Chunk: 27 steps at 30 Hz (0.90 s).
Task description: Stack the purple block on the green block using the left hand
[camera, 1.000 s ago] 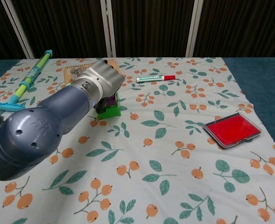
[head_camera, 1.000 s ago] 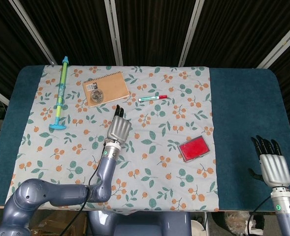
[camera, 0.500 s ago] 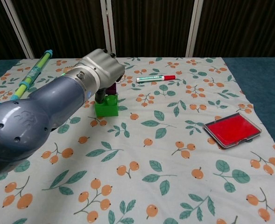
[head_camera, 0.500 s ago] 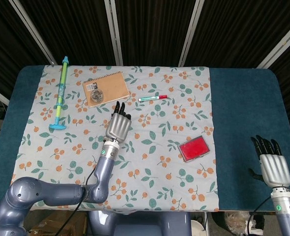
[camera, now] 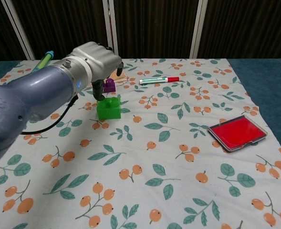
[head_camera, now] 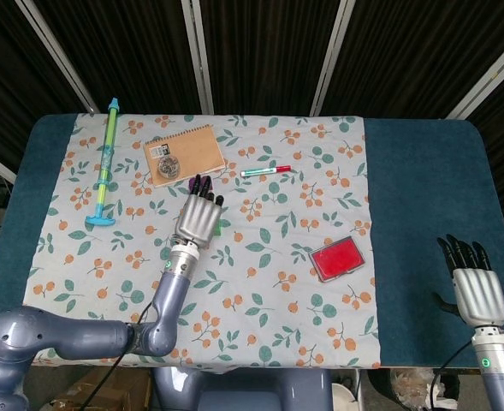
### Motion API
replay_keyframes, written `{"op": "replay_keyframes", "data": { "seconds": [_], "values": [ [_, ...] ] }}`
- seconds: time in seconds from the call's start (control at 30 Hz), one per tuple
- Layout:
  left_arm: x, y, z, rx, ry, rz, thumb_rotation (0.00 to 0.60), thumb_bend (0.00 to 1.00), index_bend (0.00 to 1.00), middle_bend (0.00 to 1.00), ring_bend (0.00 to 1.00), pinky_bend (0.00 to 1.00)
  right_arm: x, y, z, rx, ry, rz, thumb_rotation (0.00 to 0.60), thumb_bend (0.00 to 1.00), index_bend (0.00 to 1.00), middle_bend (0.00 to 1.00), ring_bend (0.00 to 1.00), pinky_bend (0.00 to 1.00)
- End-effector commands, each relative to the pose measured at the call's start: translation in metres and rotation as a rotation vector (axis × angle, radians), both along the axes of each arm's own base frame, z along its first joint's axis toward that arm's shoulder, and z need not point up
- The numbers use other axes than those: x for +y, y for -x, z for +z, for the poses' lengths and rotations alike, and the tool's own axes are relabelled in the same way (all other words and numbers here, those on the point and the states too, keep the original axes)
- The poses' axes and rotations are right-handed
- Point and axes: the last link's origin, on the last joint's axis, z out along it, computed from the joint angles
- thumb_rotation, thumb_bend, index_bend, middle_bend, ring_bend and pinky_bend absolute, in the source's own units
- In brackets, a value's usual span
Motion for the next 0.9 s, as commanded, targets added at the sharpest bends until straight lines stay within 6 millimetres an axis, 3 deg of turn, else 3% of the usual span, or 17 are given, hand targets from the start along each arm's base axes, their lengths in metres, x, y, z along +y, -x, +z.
{"op": "replay_keyframes", "data": {
  "seconds": [0.03,0.23,0.4,0.67,0.9],
  "values": [
    [-0.019,0.034,0.045,-0.222,0.058,0.043,0.600,0.27,0.21,0.29,0.03,0.00,0.000,0.000,0.000,-0.001,-0.002,0.004,0.600,0.22,0.04,0.06,0.10,0.00],
    [-0.054,0.107,0.100,-0.362,0.022,0.080,0.600,0.27,0.19,0.23,0.03,0.00,0.001,-0.005,-0.003,-0.002,-0.014,0.027,0.600,0.22,0.04,0.06,0.10,0.00],
    [-0.085,0.159,0.134,-0.429,0.001,0.114,0.600,0.27,0.15,0.17,0.02,0.00,0.003,-0.008,-0.006,0.004,-0.021,0.036,0.600,0.22,0.04,0.06,0.10,0.00],
    [-0.132,0.219,0.153,-0.490,-0.028,0.222,0.600,0.19,0.08,0.10,0.00,0.00,0.004,-0.010,-0.008,0.001,-0.025,0.045,0.600,0.22,0.04,0.06,0.10,0.00],
    [-0.170,0.247,0.161,-0.463,-0.051,0.315,0.600,0.11,0.04,0.05,0.00,0.00,0.005,-0.011,-0.010,-0.002,-0.039,0.049,0.600,0.22,0.04,0.06,0.10,0.00]
  ]
}}
